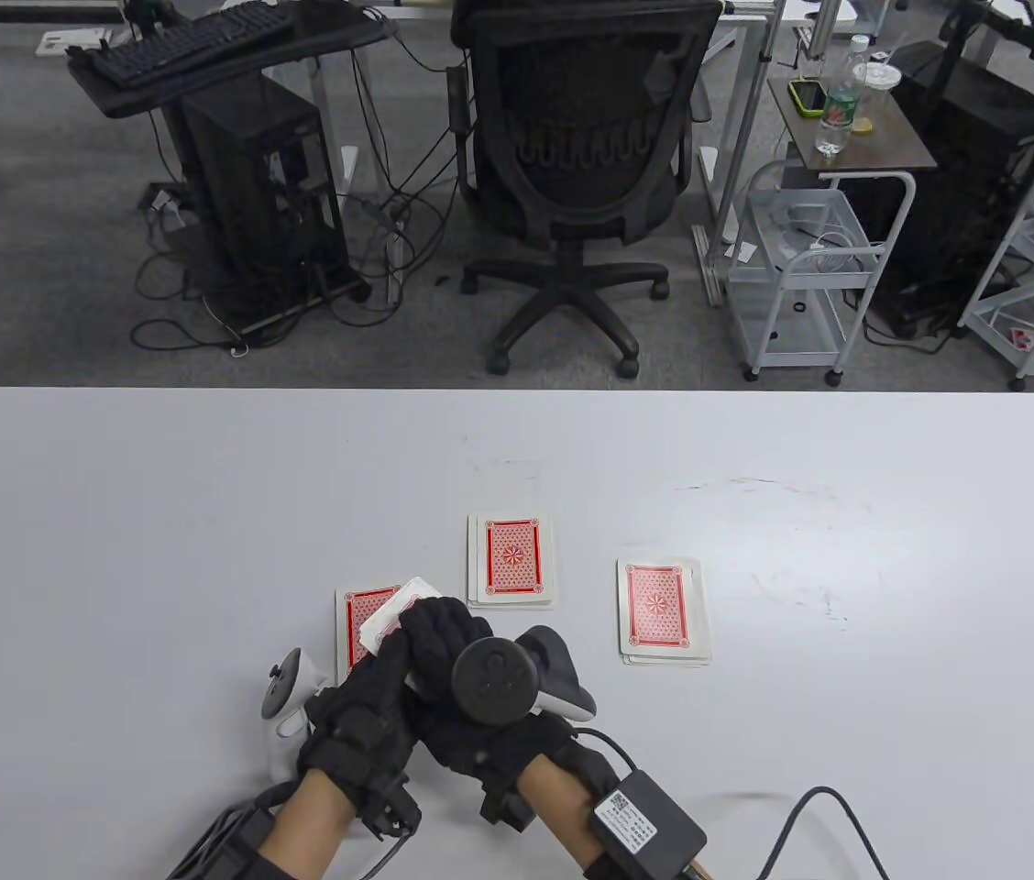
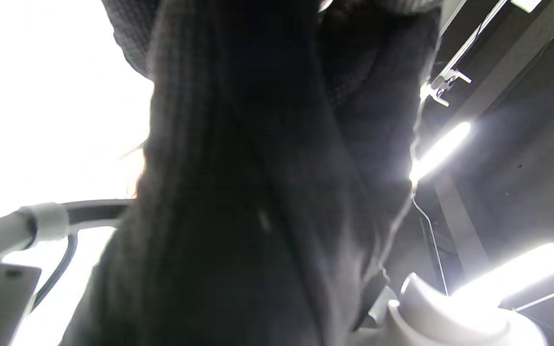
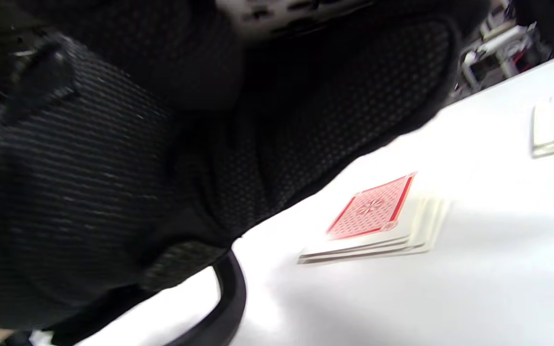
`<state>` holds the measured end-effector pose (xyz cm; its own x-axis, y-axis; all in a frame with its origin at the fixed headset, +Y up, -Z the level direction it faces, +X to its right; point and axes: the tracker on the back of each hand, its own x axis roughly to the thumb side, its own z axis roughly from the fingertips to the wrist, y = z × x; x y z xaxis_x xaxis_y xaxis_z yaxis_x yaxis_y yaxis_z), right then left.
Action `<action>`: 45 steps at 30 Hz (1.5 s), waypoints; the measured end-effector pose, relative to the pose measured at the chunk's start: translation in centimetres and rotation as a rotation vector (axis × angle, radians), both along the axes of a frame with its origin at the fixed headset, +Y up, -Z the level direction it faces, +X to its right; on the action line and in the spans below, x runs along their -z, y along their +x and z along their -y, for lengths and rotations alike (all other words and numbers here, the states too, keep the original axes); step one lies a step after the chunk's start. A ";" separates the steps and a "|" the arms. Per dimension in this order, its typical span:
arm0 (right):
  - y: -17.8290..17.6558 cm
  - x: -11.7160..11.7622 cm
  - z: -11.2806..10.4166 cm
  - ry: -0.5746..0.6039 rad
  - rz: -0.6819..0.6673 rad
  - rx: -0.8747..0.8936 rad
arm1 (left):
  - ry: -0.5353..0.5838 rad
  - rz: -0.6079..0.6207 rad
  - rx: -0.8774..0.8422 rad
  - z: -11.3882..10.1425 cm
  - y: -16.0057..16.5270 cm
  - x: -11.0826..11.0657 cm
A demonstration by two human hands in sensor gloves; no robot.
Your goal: Four-player card dealing with fan arrangement
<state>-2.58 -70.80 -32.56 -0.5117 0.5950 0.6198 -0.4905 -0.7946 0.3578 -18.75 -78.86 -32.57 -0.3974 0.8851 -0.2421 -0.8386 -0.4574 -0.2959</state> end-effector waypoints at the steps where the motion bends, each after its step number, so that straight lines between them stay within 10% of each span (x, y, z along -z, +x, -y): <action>1: 0.2 0.1 0.0 -0.026 -0.014 0.018 | -0.016 -0.015 0.021 0.0 -0.1 0.0; 12: 6.1 1.7 -1.1 -0.306 0.151 0.401 | 0.083 -0.115 0.413 -3.9 -0.7 1.1; 21: 7.0 1.1 1.4 -0.384 0.080 0.382 | 0.223 -0.192 0.650 -6.5 3.6 0.3; 27: 7.5 1.0 1.9 -0.294 0.102 0.366 | 0.299 0.009 0.579 -6.4 5.9 -0.1; 32: 9.8 1.4 2.2 -0.216 0.398 0.558 | 0.320 0.022 0.557 -6.5 5.7 -0.2; 38: 10.7 2.7 3.3 -0.403 0.220 0.734 | 0.295 -0.142 0.693 -6.2 3.5 0.0; 45: 9.3 2.6 4.5 -0.514 0.123 0.666 | 0.235 0.007 0.349 -3.7 2.6 1.0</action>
<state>6.68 -75.30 -35.19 -0.0006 0.9882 0.1529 -0.8575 -0.0792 0.5084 -16.19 -75.15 -33.54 -0.0625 0.9979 -0.0191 -0.9290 -0.0652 -0.3644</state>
